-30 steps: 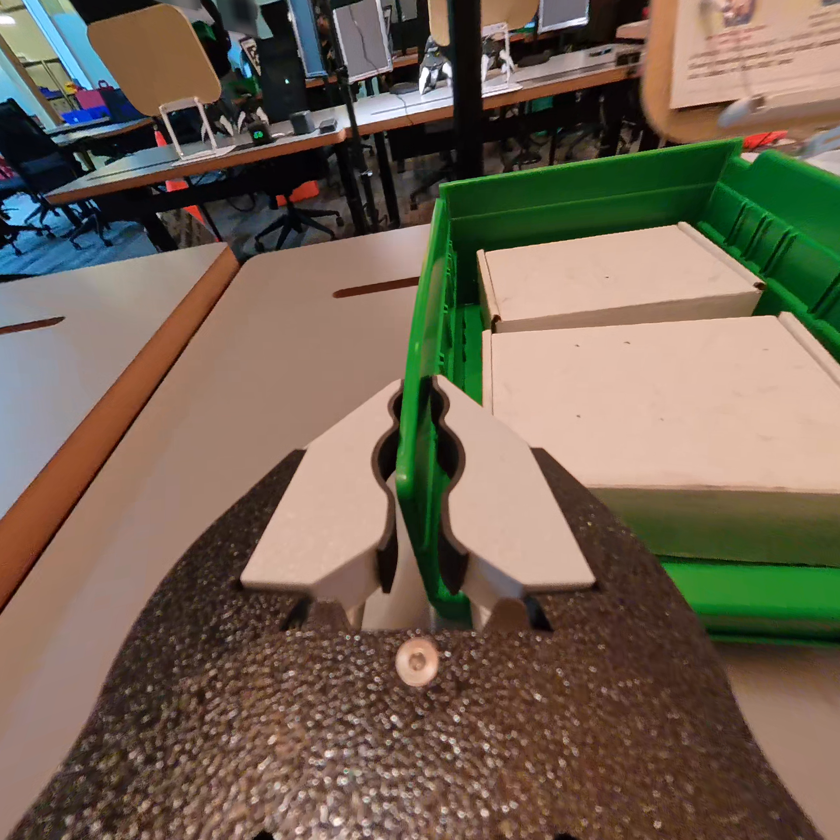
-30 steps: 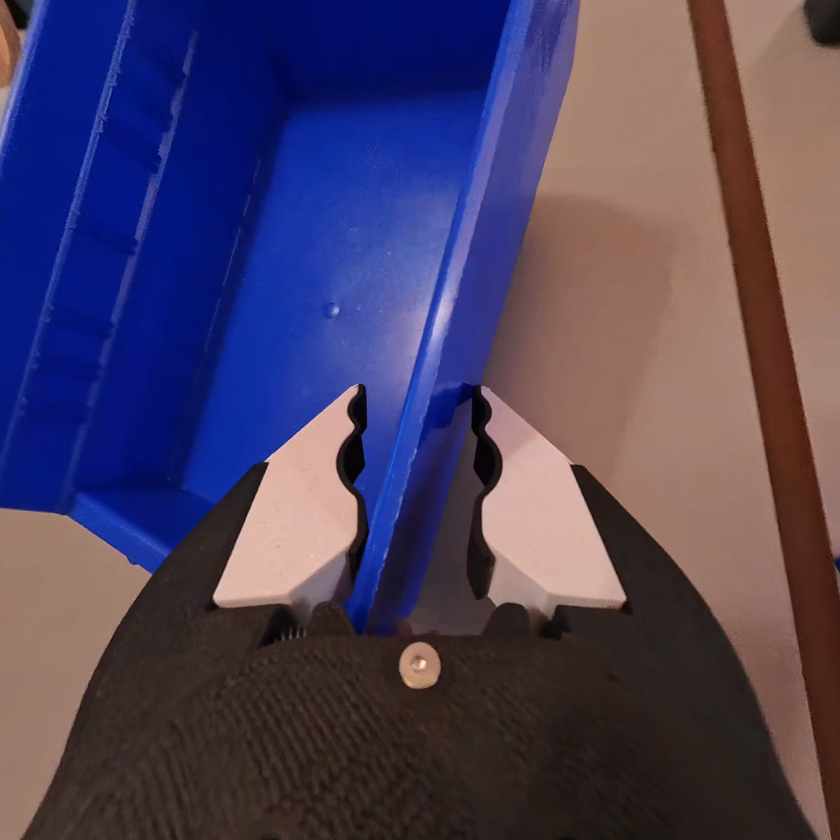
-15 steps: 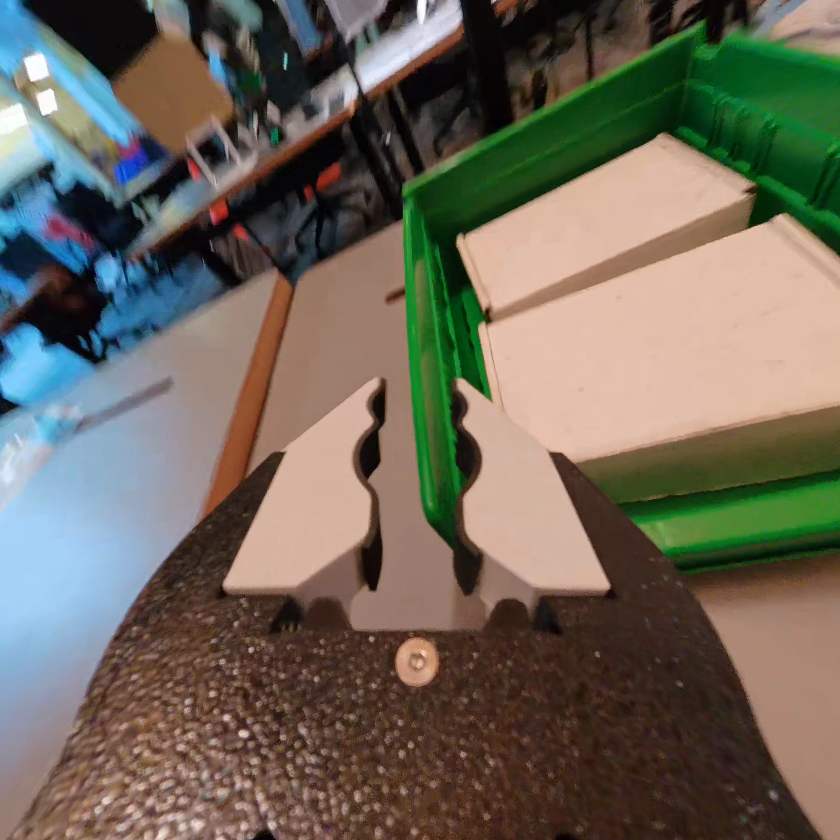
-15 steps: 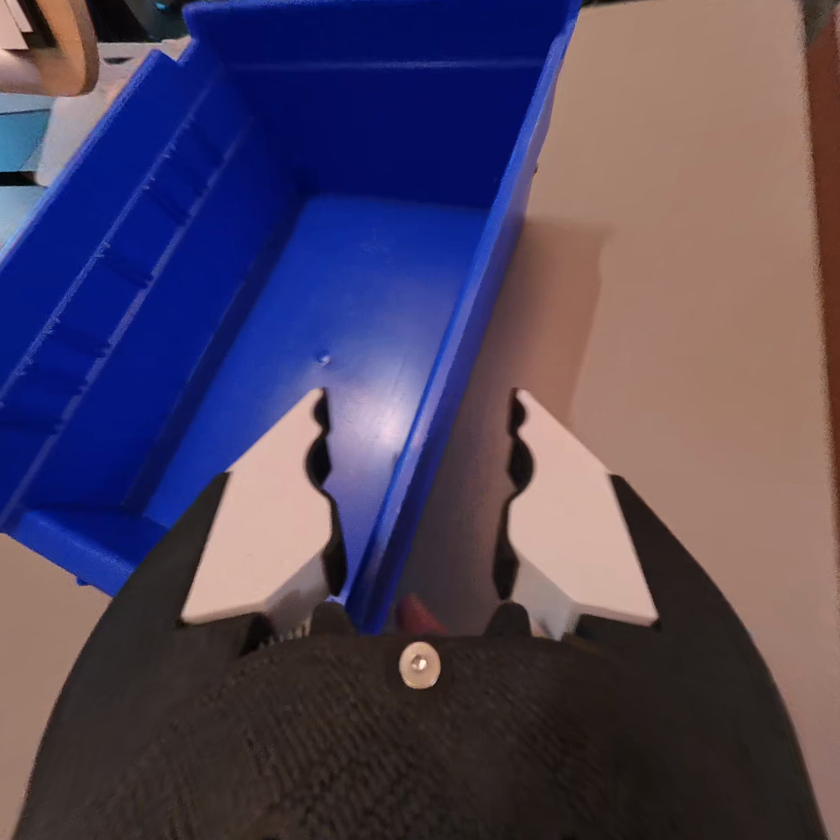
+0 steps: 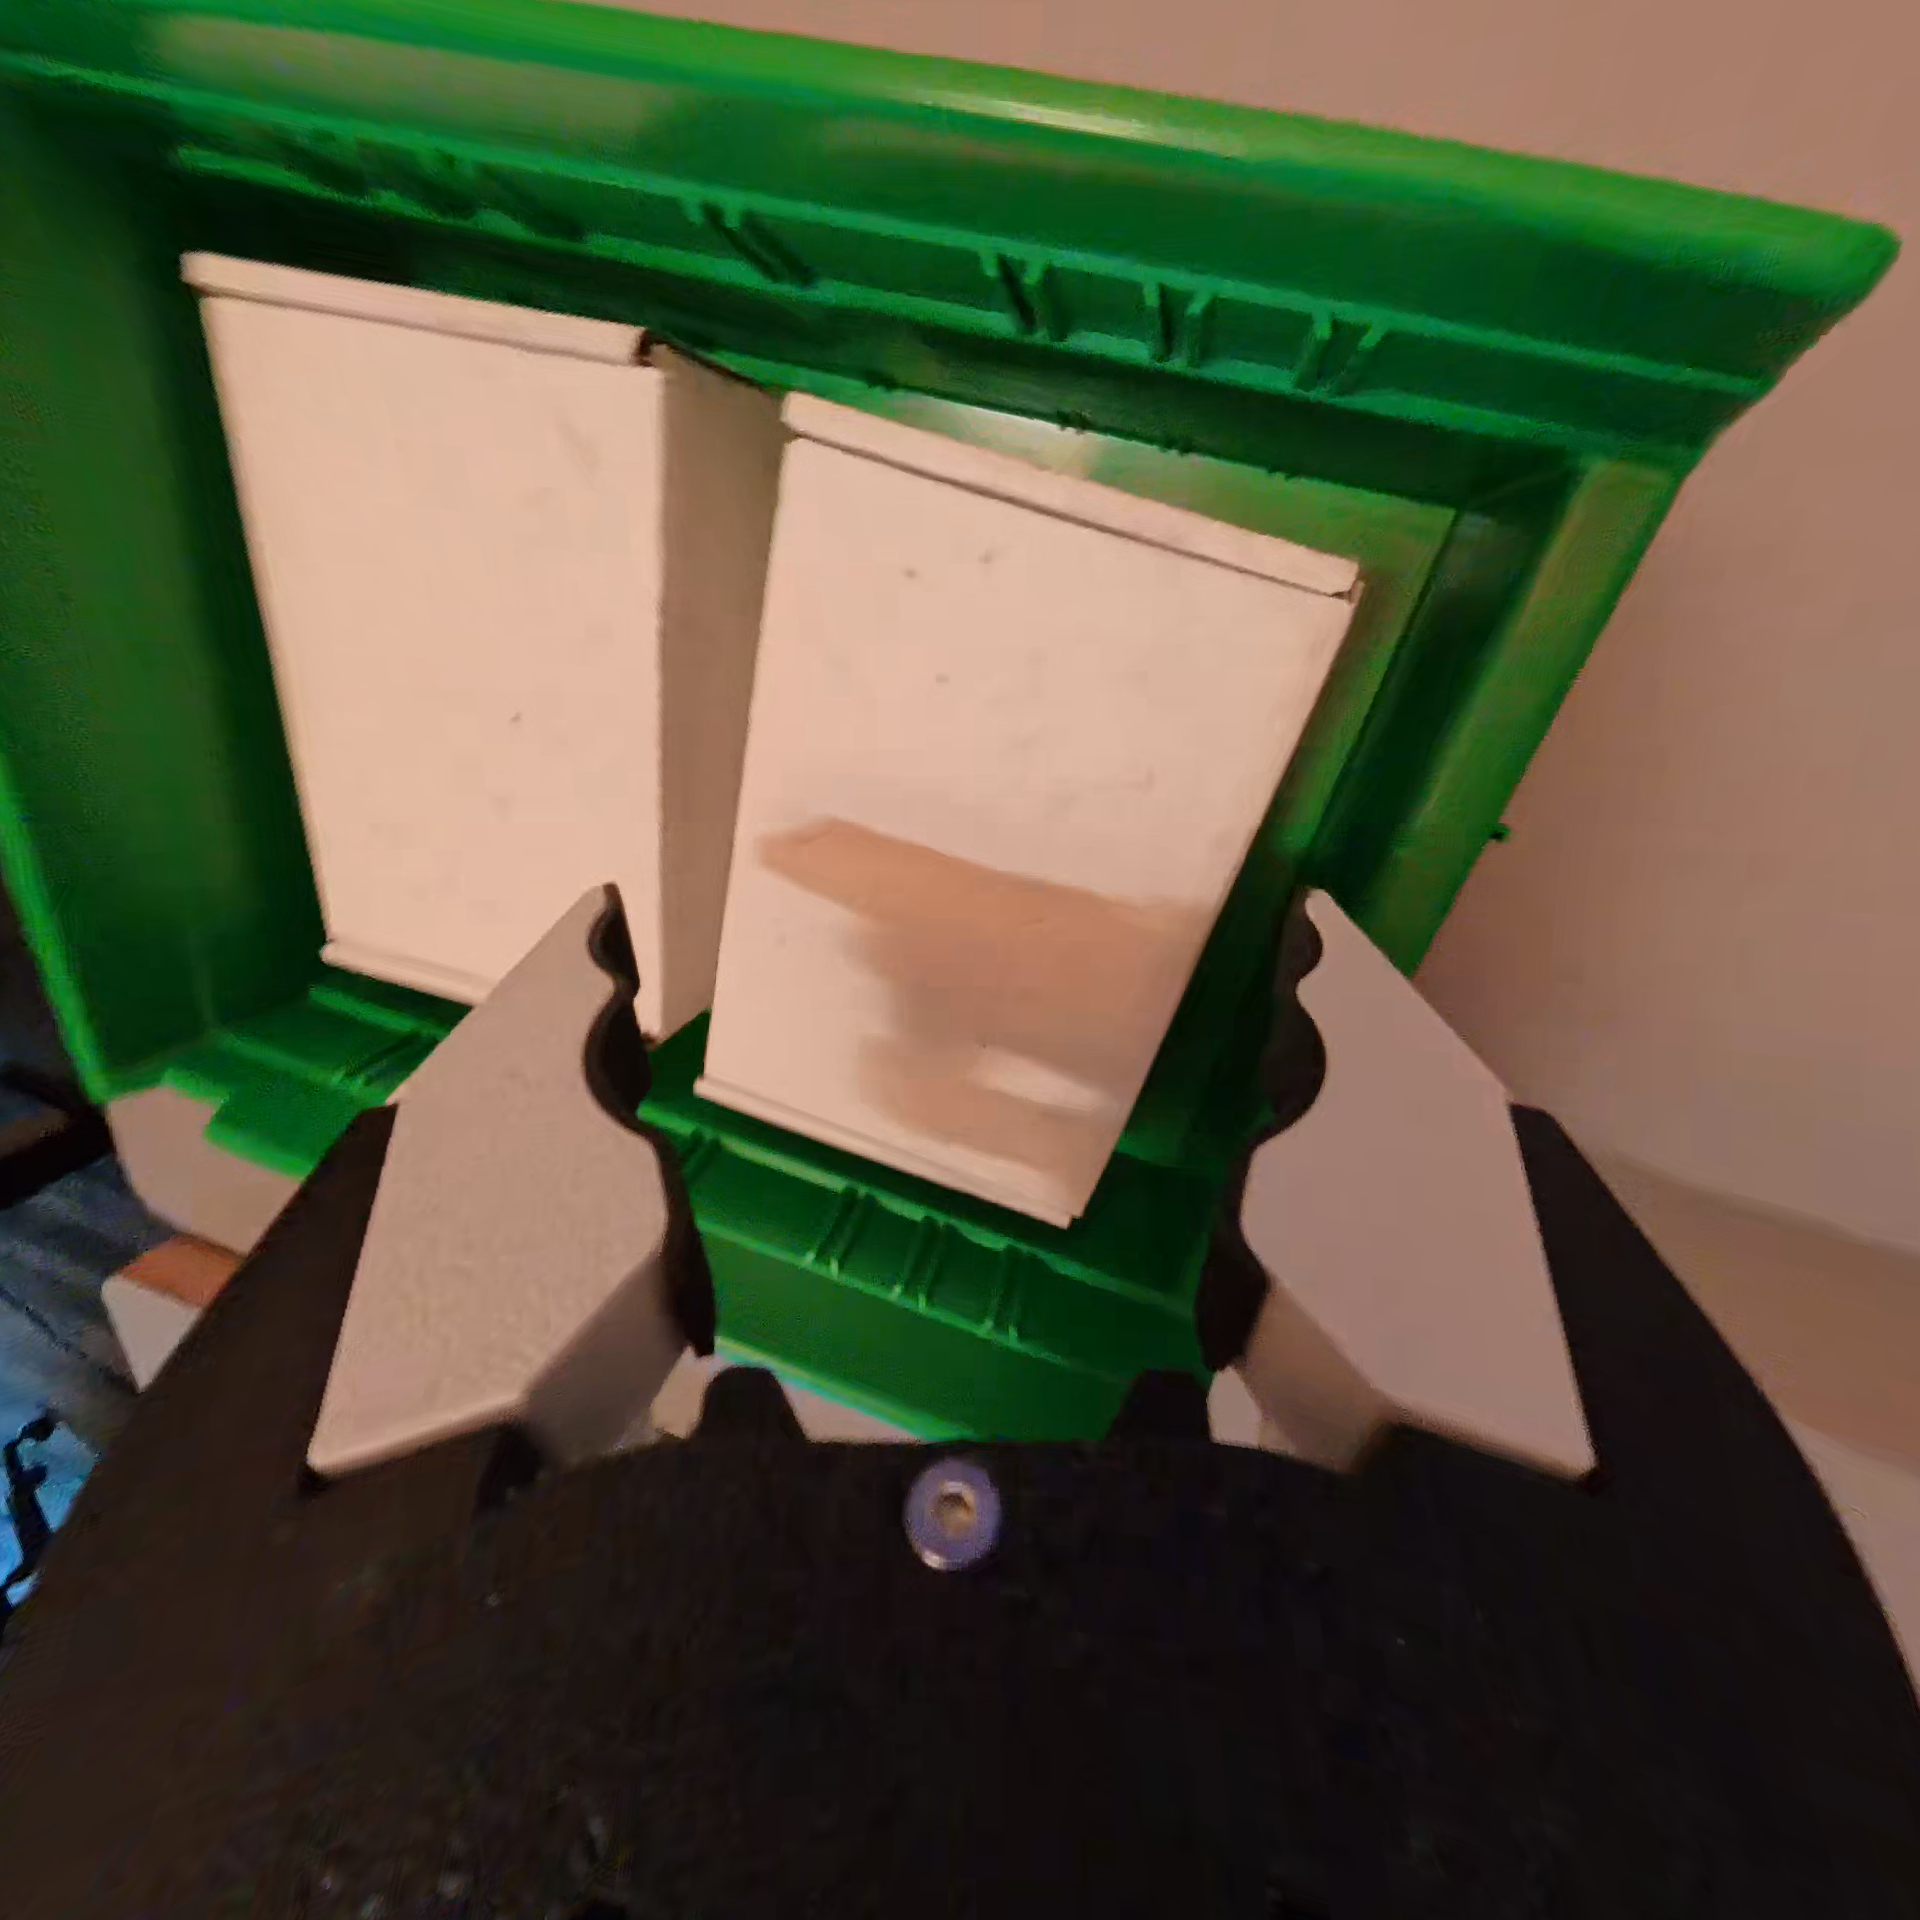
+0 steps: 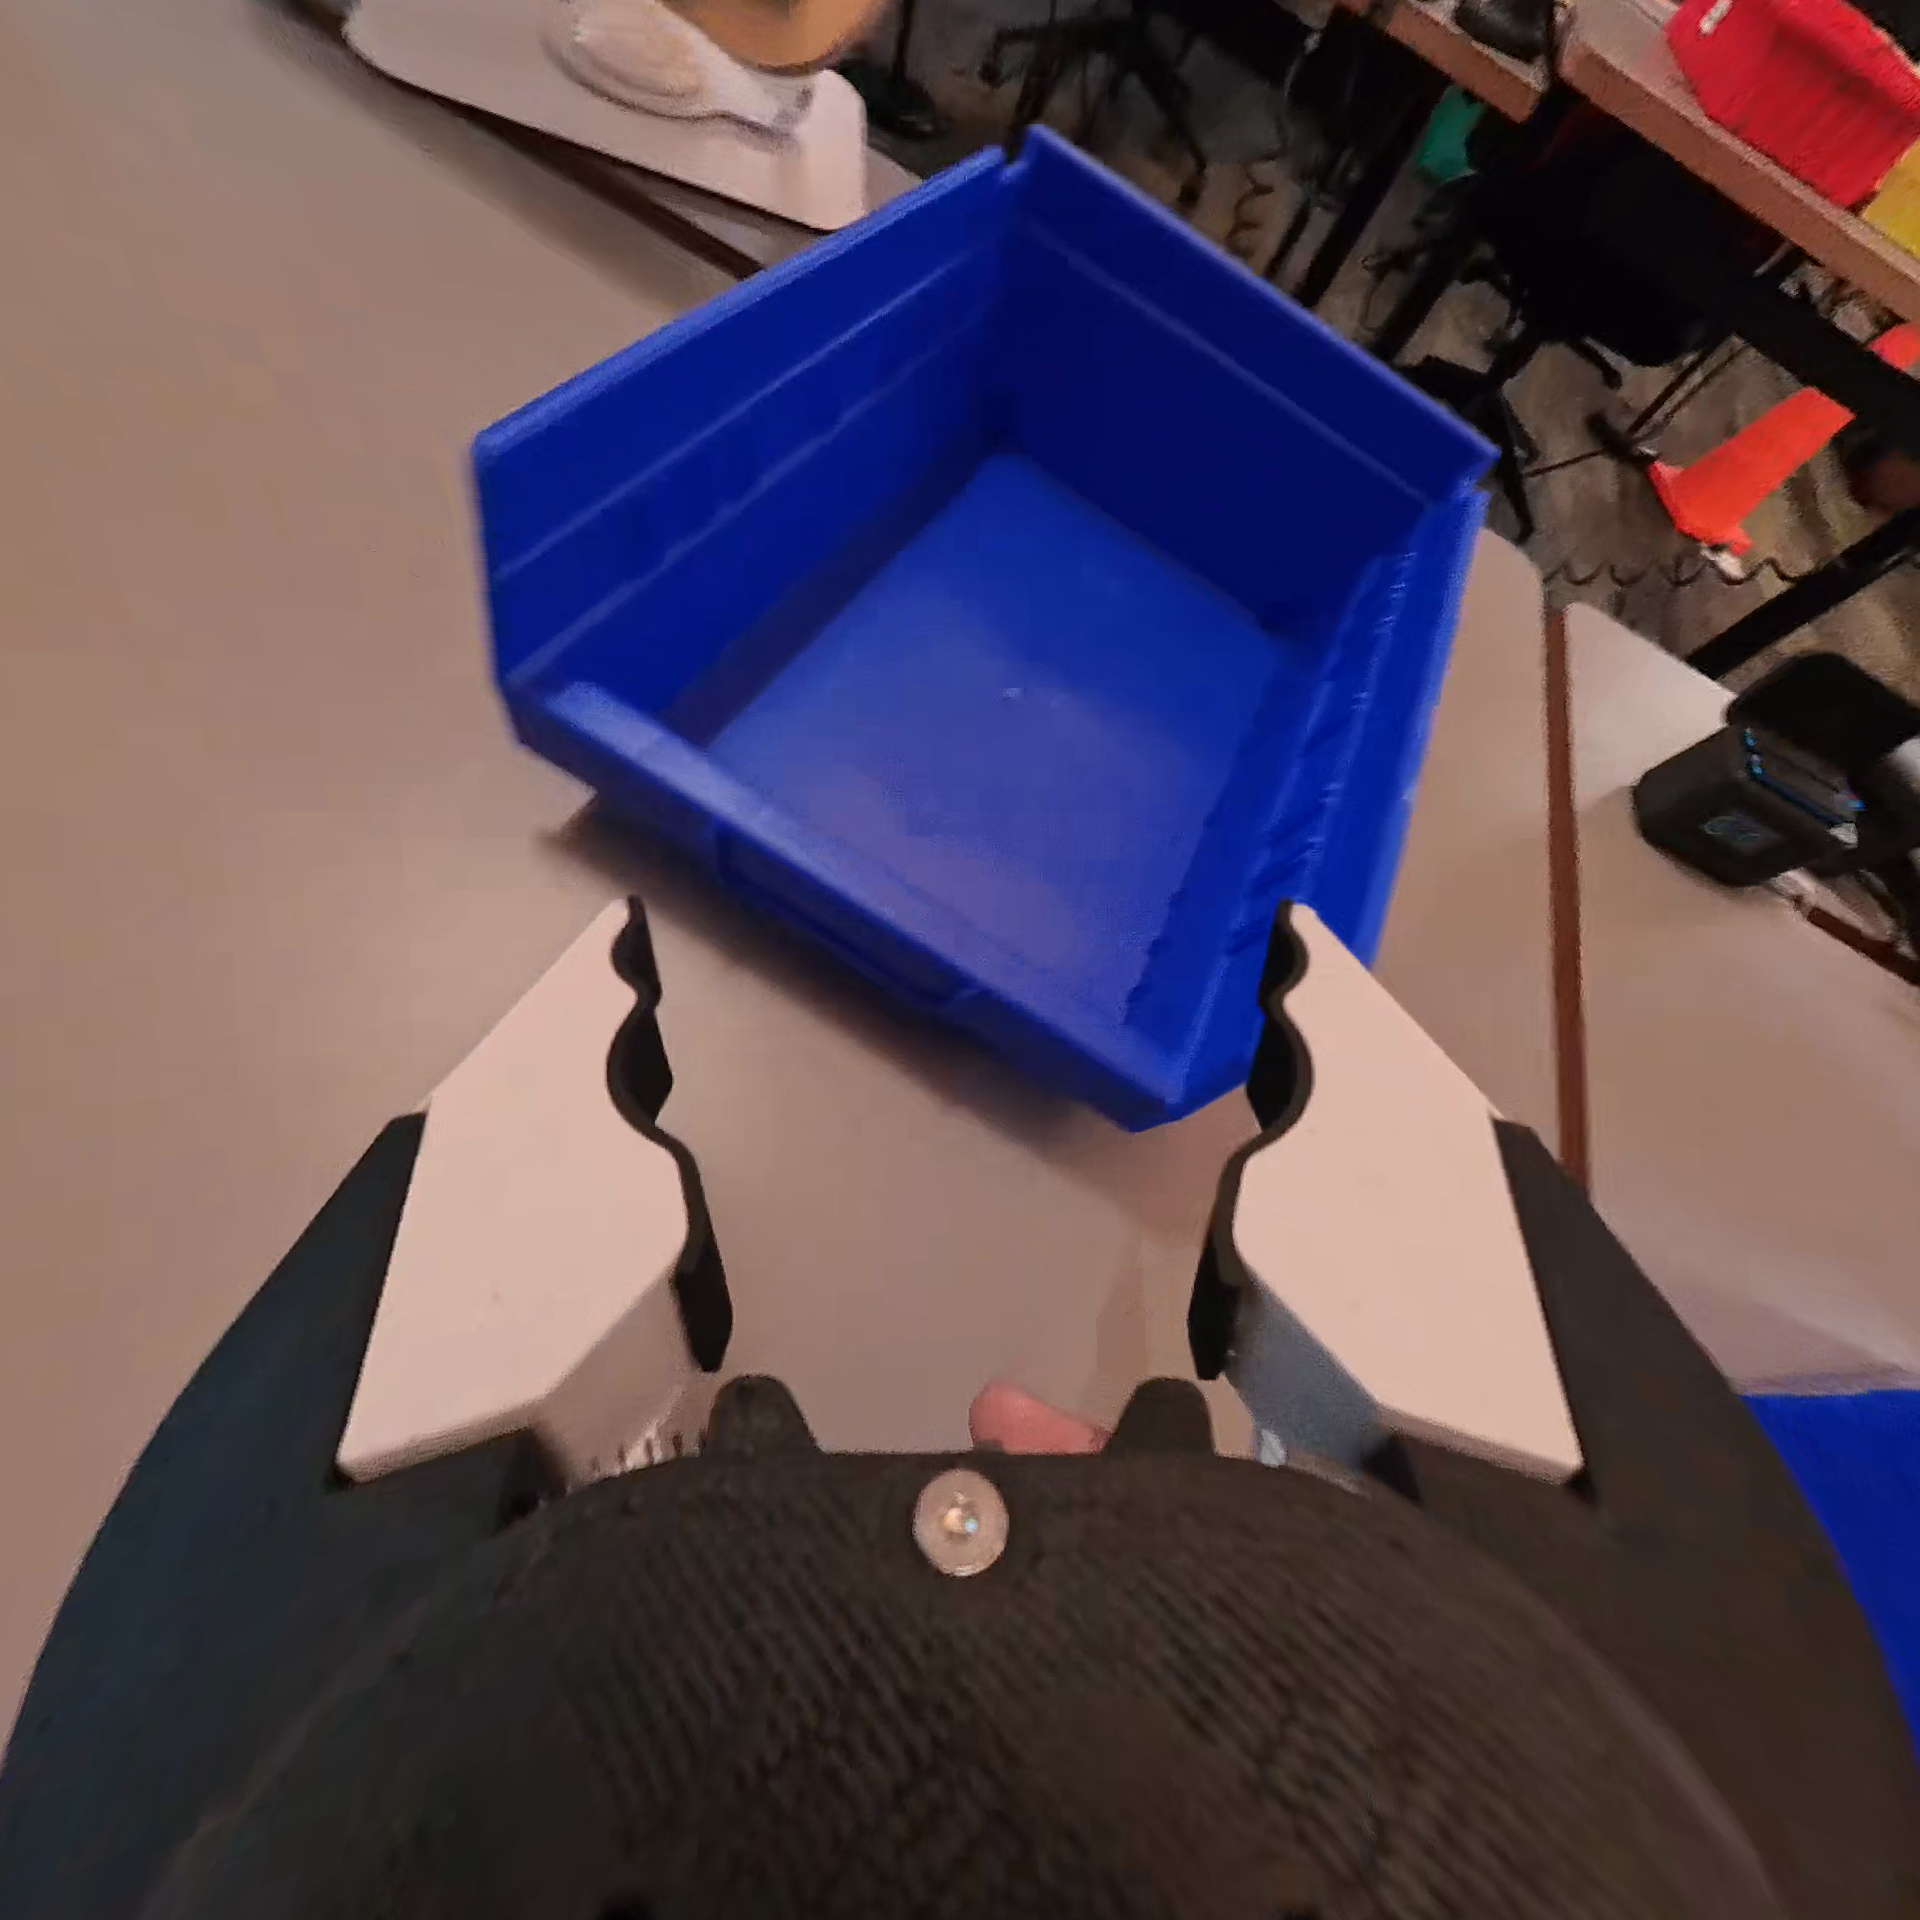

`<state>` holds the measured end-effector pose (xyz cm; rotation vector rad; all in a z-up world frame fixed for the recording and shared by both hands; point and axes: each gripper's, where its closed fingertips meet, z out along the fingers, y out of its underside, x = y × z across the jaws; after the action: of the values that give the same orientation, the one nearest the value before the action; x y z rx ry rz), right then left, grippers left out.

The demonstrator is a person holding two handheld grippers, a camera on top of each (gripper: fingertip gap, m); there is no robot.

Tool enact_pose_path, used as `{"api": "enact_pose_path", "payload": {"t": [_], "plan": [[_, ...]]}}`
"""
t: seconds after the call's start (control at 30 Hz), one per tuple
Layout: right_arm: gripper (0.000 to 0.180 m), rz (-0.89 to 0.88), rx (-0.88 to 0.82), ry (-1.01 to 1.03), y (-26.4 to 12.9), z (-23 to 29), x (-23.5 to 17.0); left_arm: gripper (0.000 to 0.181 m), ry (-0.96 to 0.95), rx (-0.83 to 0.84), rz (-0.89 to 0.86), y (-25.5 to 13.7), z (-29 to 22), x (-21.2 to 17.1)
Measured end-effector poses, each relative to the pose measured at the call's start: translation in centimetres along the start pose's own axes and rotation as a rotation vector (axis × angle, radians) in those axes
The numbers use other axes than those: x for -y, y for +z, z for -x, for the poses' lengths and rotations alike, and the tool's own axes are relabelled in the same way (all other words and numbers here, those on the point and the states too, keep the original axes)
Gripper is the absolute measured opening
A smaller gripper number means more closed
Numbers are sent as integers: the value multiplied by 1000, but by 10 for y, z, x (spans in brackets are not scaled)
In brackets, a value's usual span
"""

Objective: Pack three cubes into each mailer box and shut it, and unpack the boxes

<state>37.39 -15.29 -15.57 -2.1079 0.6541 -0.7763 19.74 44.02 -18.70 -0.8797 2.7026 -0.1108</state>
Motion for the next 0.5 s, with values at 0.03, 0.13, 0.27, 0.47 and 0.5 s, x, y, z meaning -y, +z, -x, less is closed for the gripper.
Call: {"api": "enact_pose_path", "payload": {"t": [0.03, 0.13, 0.27, 0.47, 0.5], "plan": [[112, -12, 20, 12, -5, 9, -2, 119, 16, -39, 28, 7, -2, 1], [108, -54, 90, 49, -16, 32, -9, 118, 21, -142, 97, 23, -7, -1], [108, -55, 160, 71, -22, 52, -18, 130, 37, -199, 173, 46, -10, -7], [108, -64, 207, 29, -22, 74, -10, 139, 25, -210, 209, 65, -13, -15], [108, -57, 212, 15, -21, 77, -9, 138, 15, -201, 220, 63, -12, -17]]}}
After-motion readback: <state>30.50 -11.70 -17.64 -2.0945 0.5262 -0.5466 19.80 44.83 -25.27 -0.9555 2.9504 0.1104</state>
